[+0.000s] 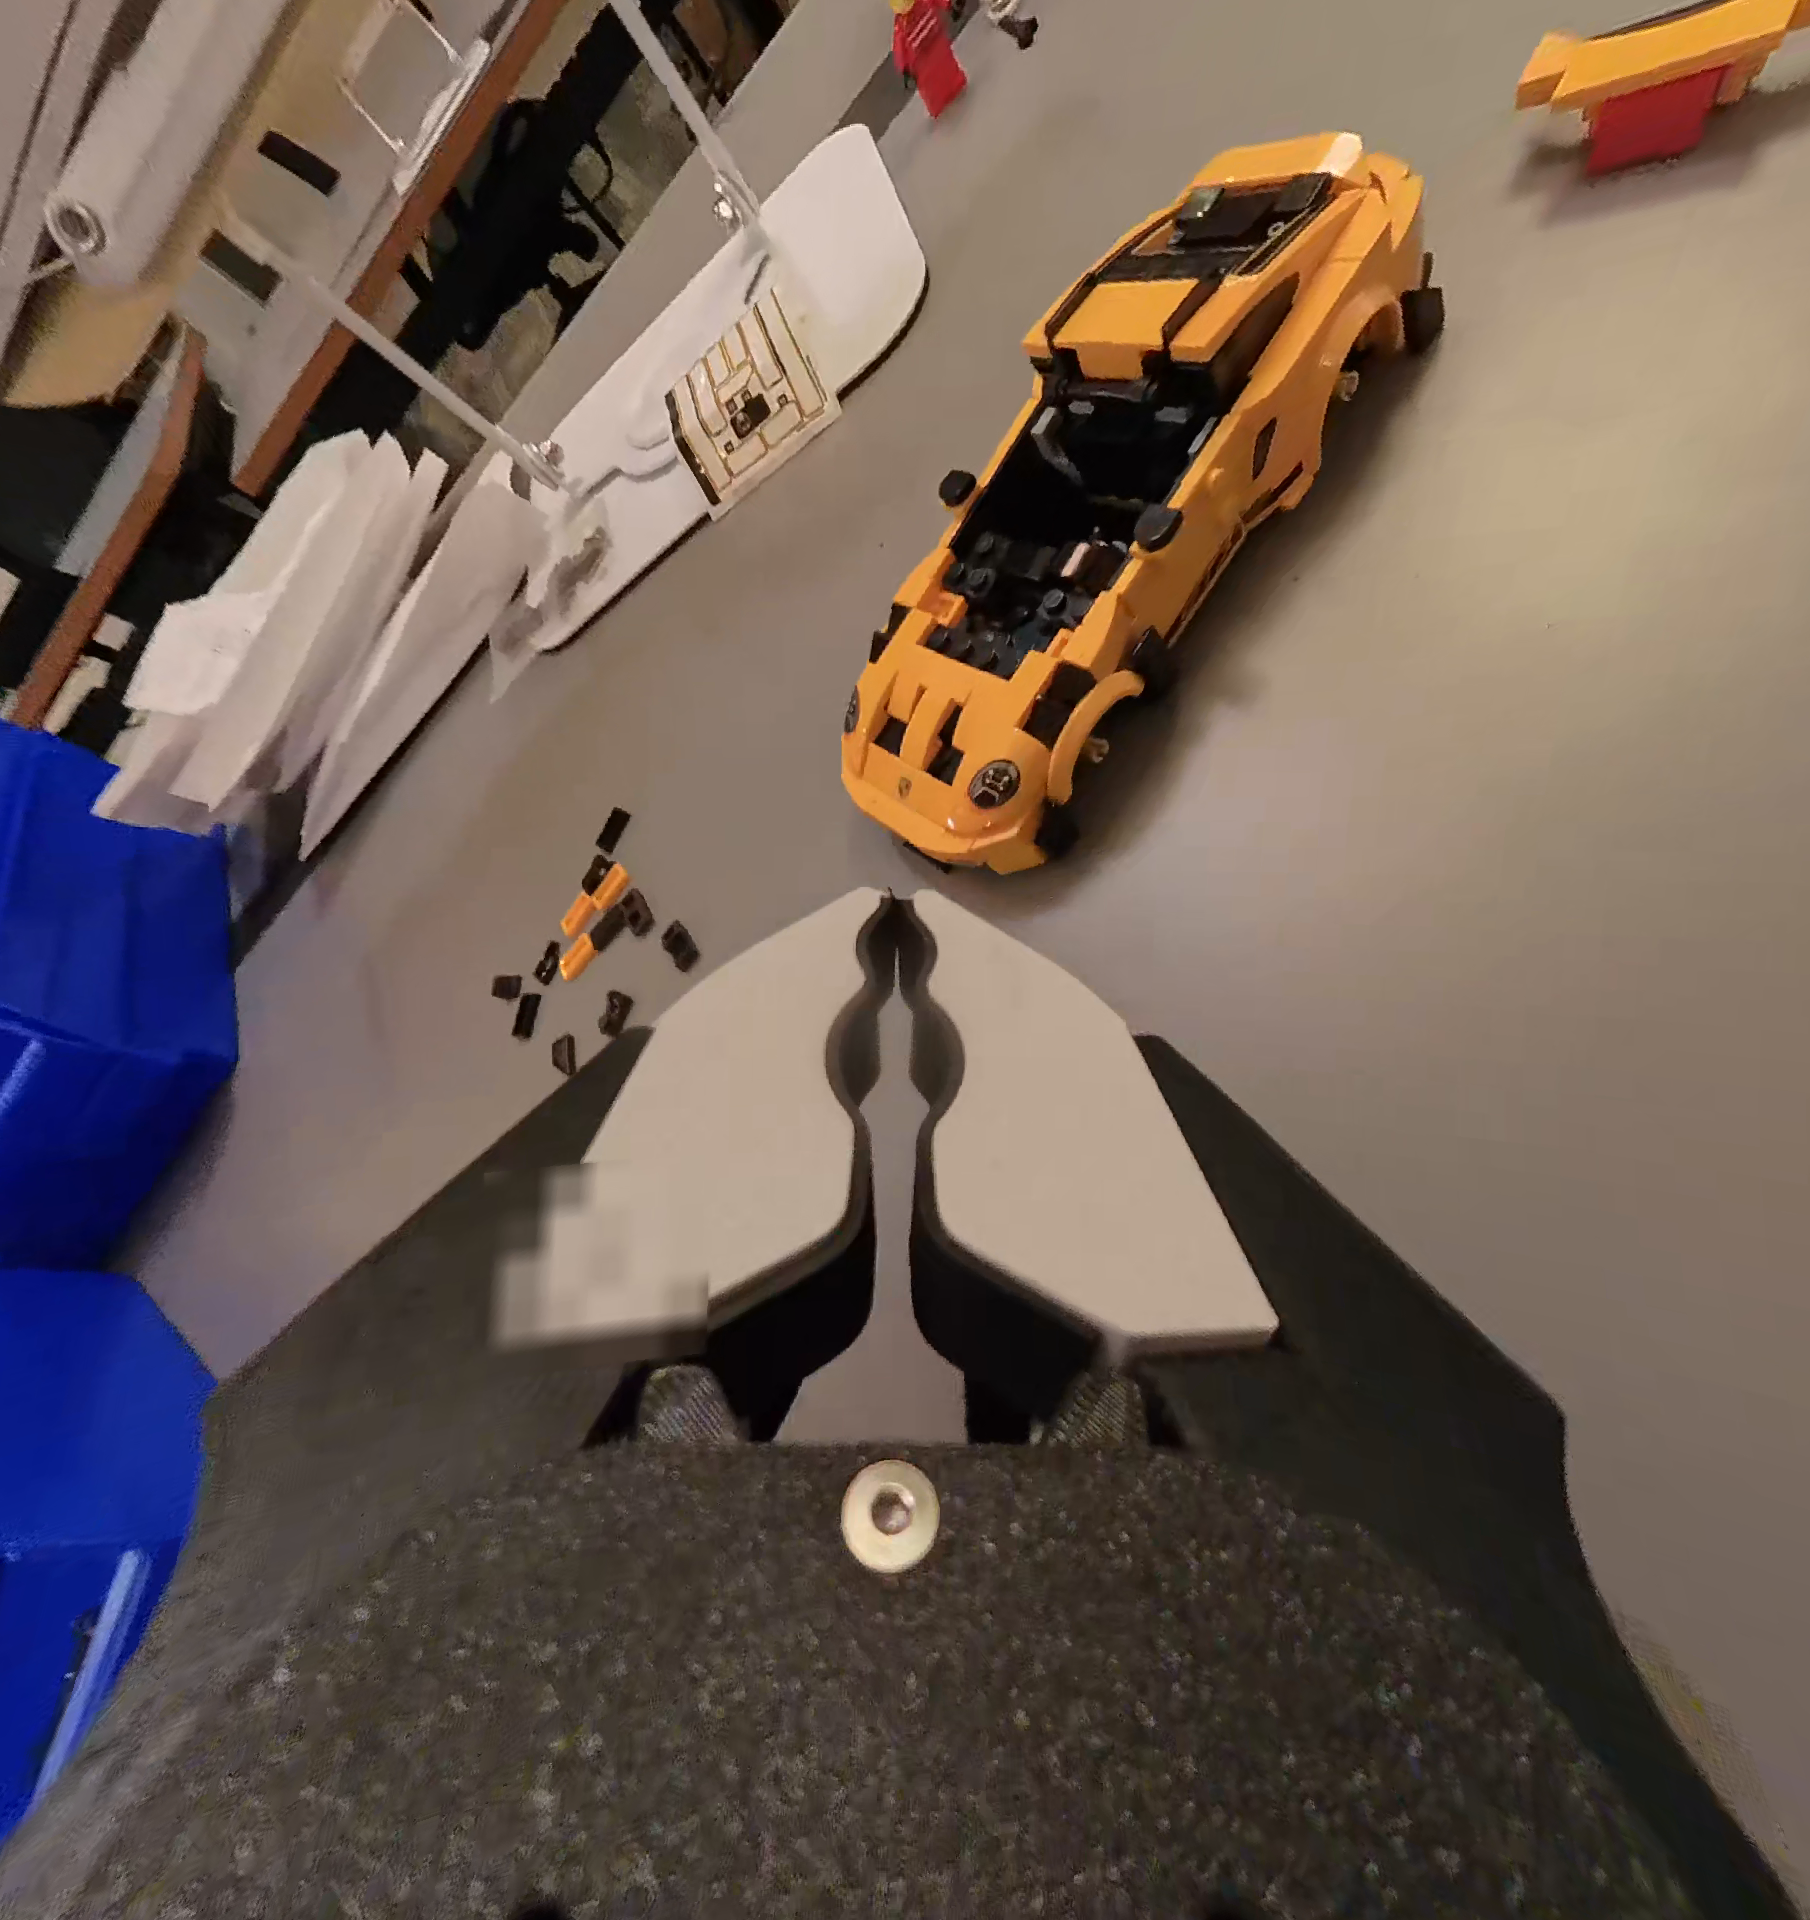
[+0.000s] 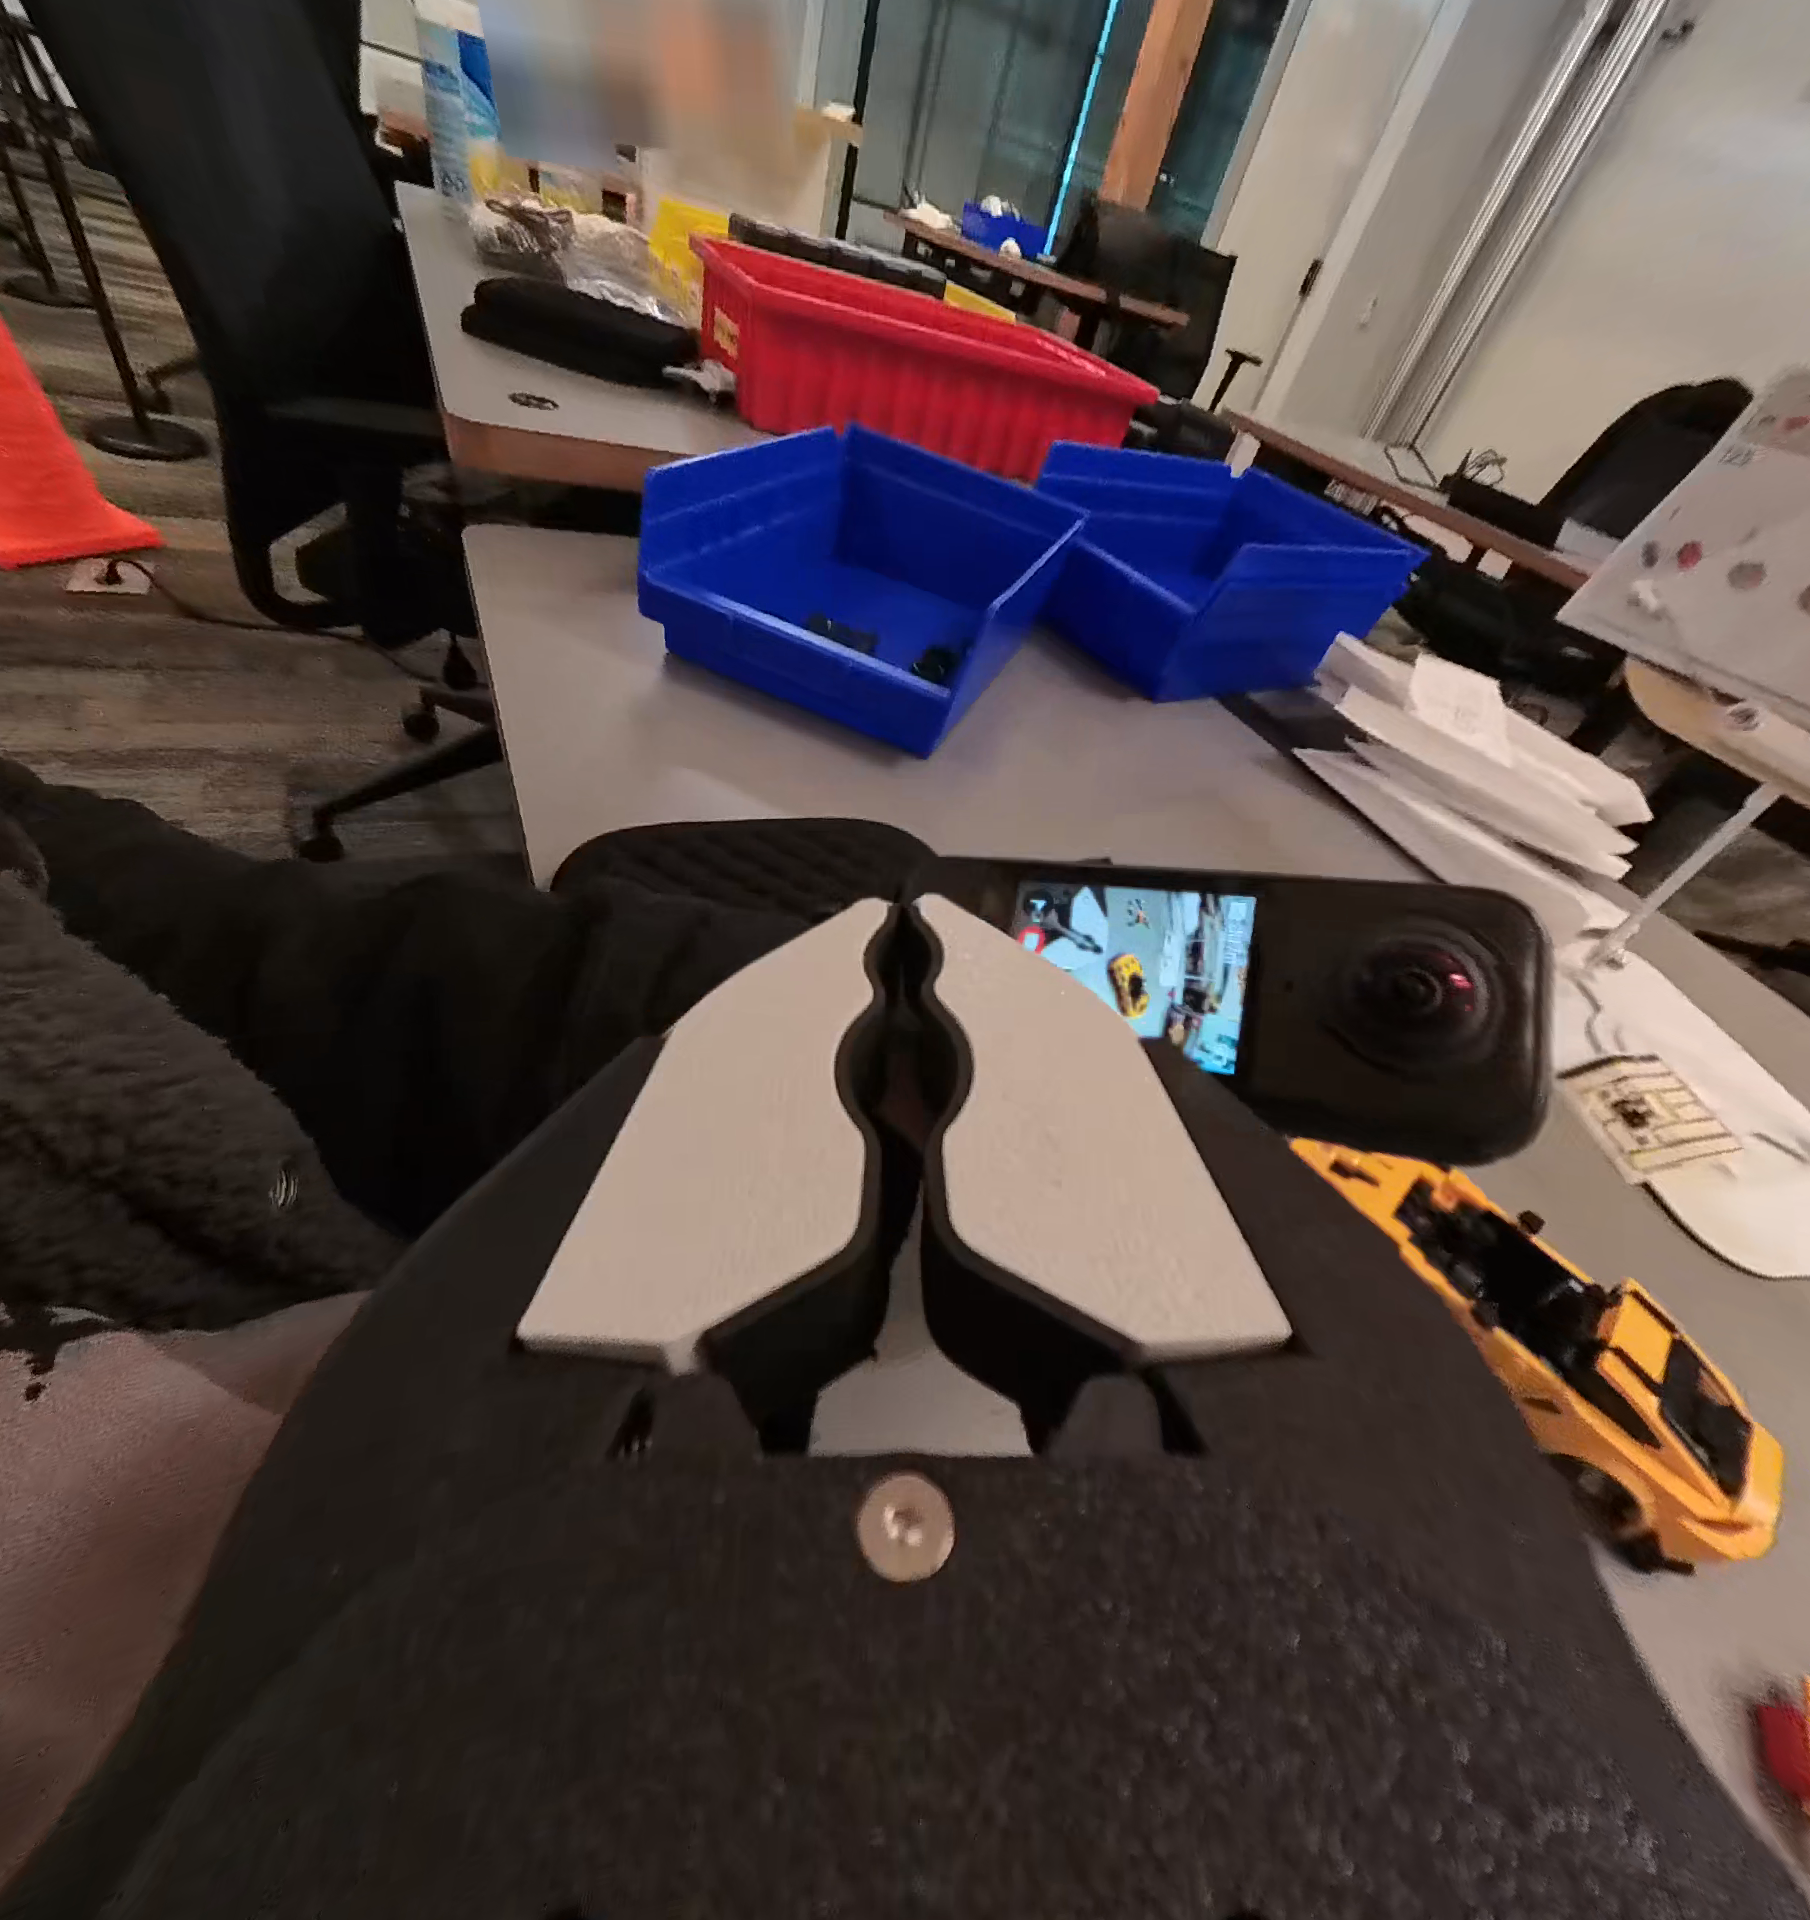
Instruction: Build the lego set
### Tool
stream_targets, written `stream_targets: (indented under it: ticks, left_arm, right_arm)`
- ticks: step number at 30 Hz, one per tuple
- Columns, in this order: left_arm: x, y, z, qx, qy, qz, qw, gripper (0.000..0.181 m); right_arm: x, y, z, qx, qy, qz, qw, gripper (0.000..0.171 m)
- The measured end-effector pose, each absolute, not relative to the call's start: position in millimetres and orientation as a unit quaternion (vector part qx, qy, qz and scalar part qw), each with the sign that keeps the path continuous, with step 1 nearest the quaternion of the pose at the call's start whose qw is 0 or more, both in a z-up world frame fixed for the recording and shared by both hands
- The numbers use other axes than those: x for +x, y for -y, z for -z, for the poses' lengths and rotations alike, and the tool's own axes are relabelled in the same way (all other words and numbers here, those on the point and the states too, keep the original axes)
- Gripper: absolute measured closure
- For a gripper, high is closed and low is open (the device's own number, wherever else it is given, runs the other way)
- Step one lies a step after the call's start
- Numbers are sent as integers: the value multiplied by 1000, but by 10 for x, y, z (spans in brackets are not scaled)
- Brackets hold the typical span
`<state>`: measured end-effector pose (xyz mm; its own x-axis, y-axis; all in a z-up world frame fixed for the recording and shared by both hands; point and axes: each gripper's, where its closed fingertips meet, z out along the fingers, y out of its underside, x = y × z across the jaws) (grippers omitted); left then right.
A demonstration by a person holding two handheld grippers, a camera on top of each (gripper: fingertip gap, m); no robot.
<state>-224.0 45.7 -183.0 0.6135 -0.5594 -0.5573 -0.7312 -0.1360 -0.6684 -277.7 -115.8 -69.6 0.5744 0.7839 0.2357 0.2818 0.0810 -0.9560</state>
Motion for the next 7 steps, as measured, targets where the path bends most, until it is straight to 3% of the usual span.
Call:
stream_targets:
  ticks: [7]
  left_arm:
    - [-2293,-416,1921,-744,-450,-126,478,181]
  right_arm:
    - [-2715,1110,885,-686,408,-178,575,171]
